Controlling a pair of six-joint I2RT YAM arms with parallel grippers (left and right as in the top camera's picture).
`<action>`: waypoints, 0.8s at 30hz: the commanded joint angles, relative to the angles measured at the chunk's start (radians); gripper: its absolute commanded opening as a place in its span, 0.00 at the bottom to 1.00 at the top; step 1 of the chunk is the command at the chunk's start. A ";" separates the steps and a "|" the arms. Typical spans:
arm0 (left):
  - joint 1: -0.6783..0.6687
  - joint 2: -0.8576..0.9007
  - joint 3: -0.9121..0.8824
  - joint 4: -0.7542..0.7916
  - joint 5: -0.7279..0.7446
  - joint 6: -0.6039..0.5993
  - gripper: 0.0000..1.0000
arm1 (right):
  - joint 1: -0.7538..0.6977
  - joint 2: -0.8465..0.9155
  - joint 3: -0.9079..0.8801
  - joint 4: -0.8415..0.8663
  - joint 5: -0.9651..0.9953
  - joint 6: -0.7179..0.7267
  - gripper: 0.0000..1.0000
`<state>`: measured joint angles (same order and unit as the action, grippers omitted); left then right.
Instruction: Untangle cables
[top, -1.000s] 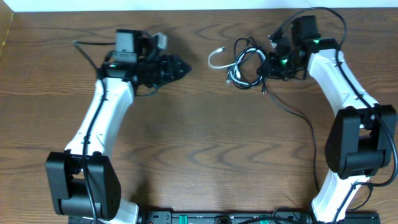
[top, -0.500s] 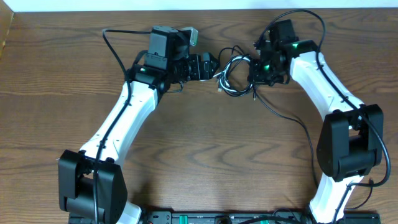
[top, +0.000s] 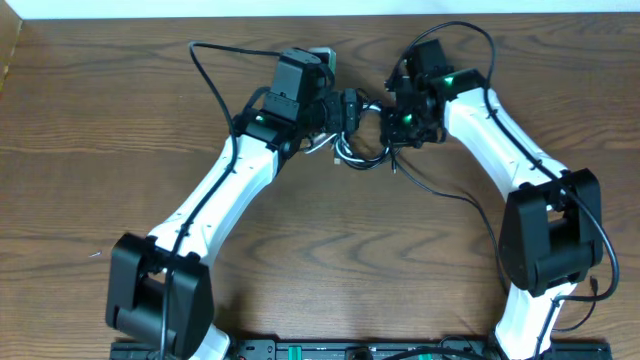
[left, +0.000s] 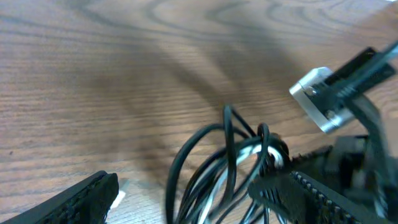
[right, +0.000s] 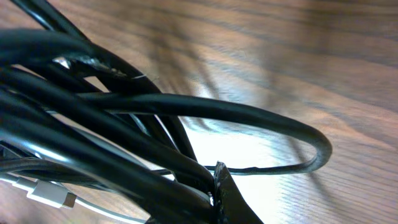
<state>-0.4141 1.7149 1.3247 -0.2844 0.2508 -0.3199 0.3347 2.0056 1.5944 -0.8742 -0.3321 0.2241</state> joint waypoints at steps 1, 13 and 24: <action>-0.003 0.053 0.029 0.006 -0.035 -0.026 0.88 | 0.029 0.006 0.006 -0.002 -0.007 0.011 0.01; -0.003 0.098 0.029 -0.006 -0.035 -0.025 0.50 | 0.033 0.006 0.006 -0.006 -0.007 0.012 0.01; -0.003 0.137 0.028 -0.012 -0.103 -0.030 0.40 | 0.034 -0.020 0.006 -0.018 -0.010 0.006 0.01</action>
<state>-0.4152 1.8168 1.3247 -0.2890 0.1955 -0.3439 0.3672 2.0056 1.5940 -0.8883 -0.3241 0.2272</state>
